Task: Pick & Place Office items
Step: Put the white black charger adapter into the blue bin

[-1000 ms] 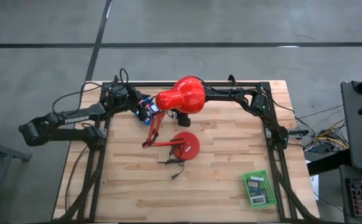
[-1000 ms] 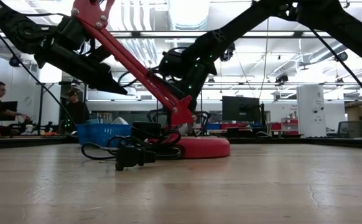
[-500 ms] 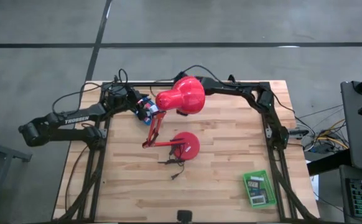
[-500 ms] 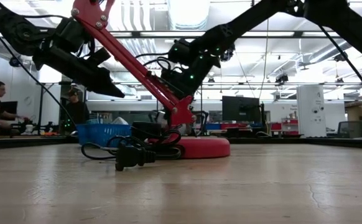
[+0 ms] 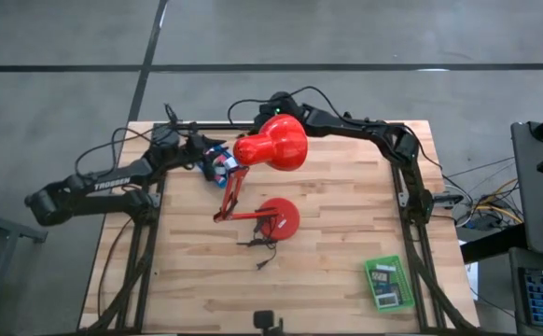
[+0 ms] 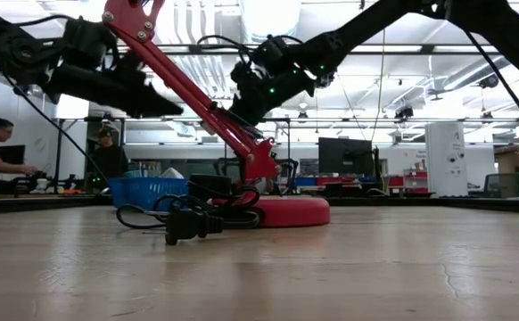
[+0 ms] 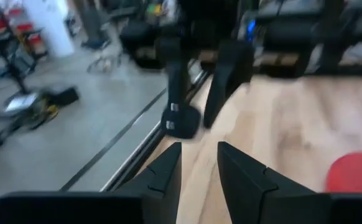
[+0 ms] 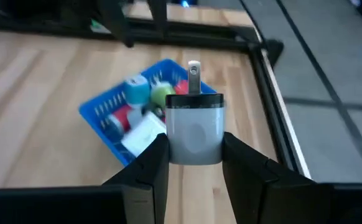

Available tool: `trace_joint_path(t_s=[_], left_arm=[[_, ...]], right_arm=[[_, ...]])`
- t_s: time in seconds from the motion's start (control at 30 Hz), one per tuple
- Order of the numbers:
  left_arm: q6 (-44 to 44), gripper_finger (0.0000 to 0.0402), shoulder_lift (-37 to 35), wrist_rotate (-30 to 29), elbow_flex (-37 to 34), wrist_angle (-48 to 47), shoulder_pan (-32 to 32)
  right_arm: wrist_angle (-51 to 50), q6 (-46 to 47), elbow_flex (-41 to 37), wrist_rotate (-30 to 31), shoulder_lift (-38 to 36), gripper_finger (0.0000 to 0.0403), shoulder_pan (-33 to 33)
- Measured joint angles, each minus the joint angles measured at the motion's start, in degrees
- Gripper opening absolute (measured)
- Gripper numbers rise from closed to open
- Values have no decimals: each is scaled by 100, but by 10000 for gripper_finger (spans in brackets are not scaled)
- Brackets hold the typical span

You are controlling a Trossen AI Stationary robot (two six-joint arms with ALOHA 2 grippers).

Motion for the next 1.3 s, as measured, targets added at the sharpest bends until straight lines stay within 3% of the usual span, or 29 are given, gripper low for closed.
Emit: trace_joint_path(t_s=[0.2, 0.4, 0.6, 0.9, 1.3], left_arm=[[-168, 131, -277, 353, -196, 667, 204], [-558, 196, -594, 670, -167, 587, 432], [-839, 245, -576, 972, -94, 686, 468], [-1196, 249, -107, 1609, -122, 2080, 426], [-1148, 248, 1000, 1606, 76, 3336, 323]], right_arm=[[917, 31, -516, -358, -129, 109, -17], [1831, 60, -1142, -653, -488, 109, -69], [3078, 346, -1682, -1371, -834, 109, -97], [4105, 981, -1752, -1856, -698, 109, -92], [4482, 1383, -1621, -1900, -572, 109, -52]])
